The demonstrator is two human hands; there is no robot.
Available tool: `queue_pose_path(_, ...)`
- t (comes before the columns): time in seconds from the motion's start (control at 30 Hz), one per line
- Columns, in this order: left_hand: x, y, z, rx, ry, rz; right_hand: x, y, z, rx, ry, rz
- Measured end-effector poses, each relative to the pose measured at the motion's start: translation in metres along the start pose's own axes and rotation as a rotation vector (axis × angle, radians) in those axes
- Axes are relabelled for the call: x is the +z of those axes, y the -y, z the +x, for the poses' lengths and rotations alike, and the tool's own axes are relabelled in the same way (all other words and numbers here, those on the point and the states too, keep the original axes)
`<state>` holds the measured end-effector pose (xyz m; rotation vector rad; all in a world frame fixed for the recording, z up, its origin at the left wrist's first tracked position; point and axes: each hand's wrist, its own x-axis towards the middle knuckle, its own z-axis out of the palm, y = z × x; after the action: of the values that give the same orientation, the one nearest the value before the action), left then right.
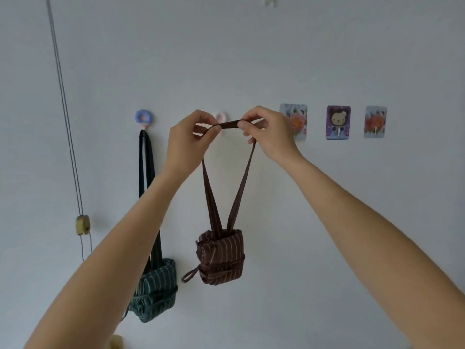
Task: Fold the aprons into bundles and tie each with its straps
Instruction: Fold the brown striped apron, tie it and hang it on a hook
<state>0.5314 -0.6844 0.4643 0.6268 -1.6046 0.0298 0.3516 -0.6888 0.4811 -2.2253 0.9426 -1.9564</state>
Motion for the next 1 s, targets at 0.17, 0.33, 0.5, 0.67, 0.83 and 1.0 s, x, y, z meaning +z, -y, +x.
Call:
queue_pose_path(0.17, 0.000, 0.021, 0.021, 0.166, -0.069, 0.330, 0.029, -0.009, 0.024, -0.168, -0.139, -0.225)
queue_pose_path(0.33, 0.002, 0.039, 0.019, 0.179, -0.065, 0.572, 0.043, -0.030, 0.017, -0.136, -0.164, -0.416)
queue_pose_path(0.5, 0.005, 0.044, 0.009, 0.165, -0.024, 0.563, 0.046, -0.039, 0.010, -0.020, -0.095, -0.197)
queue_pose_path(0.67, 0.013, 0.043, -0.001, 0.102, 0.071, 0.523, 0.054, -0.042, -0.003, -0.016, -0.036, -0.115)
queue_pose_path(0.83, 0.008, 0.038, -0.023, 0.163, 0.018, 0.481, 0.050, -0.047, -0.027, 0.040, 0.022, -0.028)
queue_pose_path(1.0, 0.001, 0.039, -0.087, -0.050, 0.087, 0.316, 0.042, -0.061, -0.099, 0.116, 0.114, -0.019)
